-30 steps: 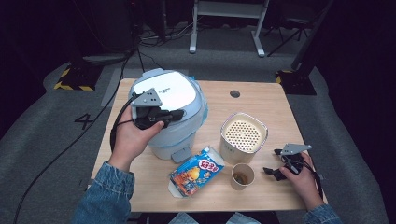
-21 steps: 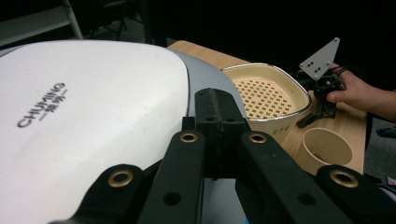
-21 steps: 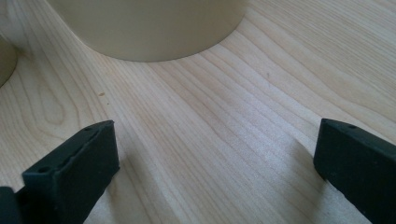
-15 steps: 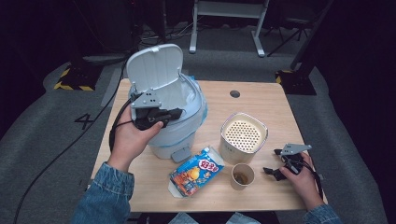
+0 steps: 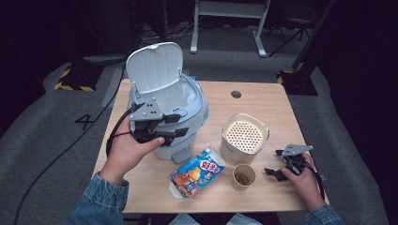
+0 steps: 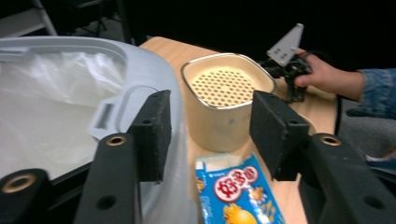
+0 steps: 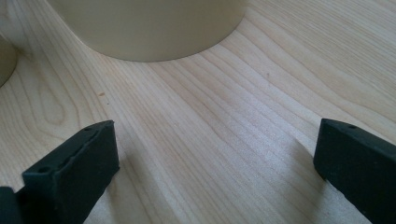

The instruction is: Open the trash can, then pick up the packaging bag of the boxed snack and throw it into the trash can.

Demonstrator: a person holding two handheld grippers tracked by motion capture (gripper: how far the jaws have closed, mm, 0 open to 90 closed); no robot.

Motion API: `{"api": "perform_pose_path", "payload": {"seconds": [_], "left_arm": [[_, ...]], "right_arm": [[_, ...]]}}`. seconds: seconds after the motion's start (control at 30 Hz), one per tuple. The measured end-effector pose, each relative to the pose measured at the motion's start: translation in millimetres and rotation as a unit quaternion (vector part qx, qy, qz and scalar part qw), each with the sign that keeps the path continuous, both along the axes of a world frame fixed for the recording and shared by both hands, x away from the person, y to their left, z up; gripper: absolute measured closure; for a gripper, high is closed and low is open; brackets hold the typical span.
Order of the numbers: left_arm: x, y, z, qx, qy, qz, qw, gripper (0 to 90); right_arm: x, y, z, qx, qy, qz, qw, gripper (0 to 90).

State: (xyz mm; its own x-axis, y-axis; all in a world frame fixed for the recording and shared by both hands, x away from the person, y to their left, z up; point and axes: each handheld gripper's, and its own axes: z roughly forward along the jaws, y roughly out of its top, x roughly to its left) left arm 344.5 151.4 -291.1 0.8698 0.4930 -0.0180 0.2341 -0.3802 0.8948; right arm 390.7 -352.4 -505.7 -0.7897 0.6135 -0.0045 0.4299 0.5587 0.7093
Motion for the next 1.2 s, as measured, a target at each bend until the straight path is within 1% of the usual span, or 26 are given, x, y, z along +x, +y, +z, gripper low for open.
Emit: {"api": "perform_pose_path", "payload": {"seconds": [0.03, 0.07, 0.1, 0.13, 0.2, 0.27, 0.3, 0.4, 0.5, 0.57, 0.6, 0.63, 0.67, 0.7, 0.77, 0.8, 0.83, 0.93, 1.07, 1.1, 1.13, 1.17, 1.2], "left_arm": [[0.0, 0.0, 0.0, 0.0, 0.0, 0.0, 1.0, 46.1], [-3.0, 0.3, -1.8, -0.002, 0.002, -0.014, 0.9999, 46.1], [-5.5, 0.6, -3.5, -0.005, 0.004, -0.018, 0.9998, 44.5], [-7.6, 1.2, -5.0, -0.002, 0.006, -0.018, 0.9998, 43.4], [-10.9, 1.5, -9.2, 0.009, 0.002, -0.013, 0.9999, 39.6], [-13.4, 1.5, -15.2, 0.014, 0.003, -0.013, 0.9998, 38.9], [-15.1, 1.4, -18.8, 0.015, 0.006, -0.01, 0.9998, 38.6], [-21.7, 0.9, -32.2, 0.019, 0.005, -0.001, 0.9998, 37.7], [-27.8, 0.8, -44.5, 0.013, 0.009, -0.002, 0.9999, 37.6], [-31.2, -0.5, -55.1, 0.005, 0.016, -0.005, 0.9999, 37.3], [-32.6, -1.5, -62.9, 0.008, 0.019, -0.008, 0.9998, 37.3], [-32.6, -1.5, -62.9, 0.008, 0.019, -0.008, 0.9998, 37.3], [-32.7, -2.5, -71.8, 0.011, 0.022, -0.01, 0.9997, 37.2], [-32.7, -2.5, -71.8, 0.011, 0.022, -0.01, 0.9997, 37.1], [-31.5, -3.5, -82.3, 0.01, 0.027, -0.009, 0.9995, 37.1], [-30.9, -4.7, -90.8, 0.012, 0.033, -0.006, 0.9994, 36.5], [-30.9, -4.7, -90.8, 0.012, 0.033, -0.006, 0.9994, 36.4], [-31.8, -8.4, -107.0, 0.016, 0.041, -0.001, 0.999, 36.1], [-30.8, -18.0, -130.9, 0.032, 0.069, -0.007, 0.9971, 35.4], [-30.0, -19.4, -135.5, 0.036, 0.073, -0.008, 0.9966, 35.4], [-27.4, -22.8, -145.7, 0.045, 0.083, -0.007, 0.9955, 35.4], [-27.4, -22.8, -145.7, 0.045, 0.083, -0.007, 0.9955, 35.5], [-23.4, -25.9, -156.3, 0.052, 0.092, 0.001, 0.9944, 35.5]], "right_arm": [[0.0, 0.0, 0.0, 0.0, 0.0, 0.0, 1.0, 0.2], [0.1, -0.1, 0.0, 0.0, 0.0, 0.0, 1.0, 0.2], [0.1, 0.0, 0.0, 0.0, -0.001, 0.0, 1.0, 0.2], [0.1, -0.1, -0.1, 0.0, -0.001, 0.0, 1.0, 0.2], [0.0, 0.0, 0.0, 0.0, 0.0, 0.0, 1.0, 0.2], [0.0, 0.0, 0.0, 0.0, 0.0, 0.0, 1.0, 0.2], [0.0, 0.0, 0.0, 0.0, 0.0, 0.0, 1.0, 0.2], [0.0, 0.0, -0.1, 0.0, -0.001, 0.0, 1.0, 0.2], [0.1, -0.1, 0.0, 0.0, -0.001, 0.0, 1.0, 0.2], [0.1, 0.0, 0.0, 0.0, 0.0, 0.0, 1.0, 0.2], [0.2, 0.1, 0.0, 0.0, 0.0, 0.0, 1.0, 0.1], [0.2, 0.1, 0.0, 0.0, 0.0, 0.0, 1.0, 0.1], [0.2, 0.1, 0.0, 0.0, 0.0, 0.001, 1.0, 0.1], [0.2, 0.1, 0.0, 0.0, 0.0, 0.001, 1.0, 0.1], [0.3, 0.0, 0.0, 0.0, -0.001, 0.001, 1.0, 0.1], [0.3, 0.0, 0.0, 0.0, -0.001, 0.001, 1.0, 0.1], [0.3, 0.0, 0.0, 0.0, -0.001, 0.001, 1.0, 0.1], [0.3, 0.1, 0.0, 0.0, -0.001, 0.001, 1.0, 0.1], [0.1, 0.1, 0.0, 0.0, 0.0, 0.0, 1.0, 0.1], [0.1, 0.1, 0.0, 0.0, 0.0, 0.0, 1.0, 0.1], [0.1, 0.1, 0.0, 0.0, 0.0, 0.0, 1.0, 0.2], [0.1, 0.1, 0.0, 0.0, 0.0, 0.0, 1.0, 0.2], [0.2, 0.1, 0.0, 0.0, 0.0, 0.001, 1.0, 0.1]]}}
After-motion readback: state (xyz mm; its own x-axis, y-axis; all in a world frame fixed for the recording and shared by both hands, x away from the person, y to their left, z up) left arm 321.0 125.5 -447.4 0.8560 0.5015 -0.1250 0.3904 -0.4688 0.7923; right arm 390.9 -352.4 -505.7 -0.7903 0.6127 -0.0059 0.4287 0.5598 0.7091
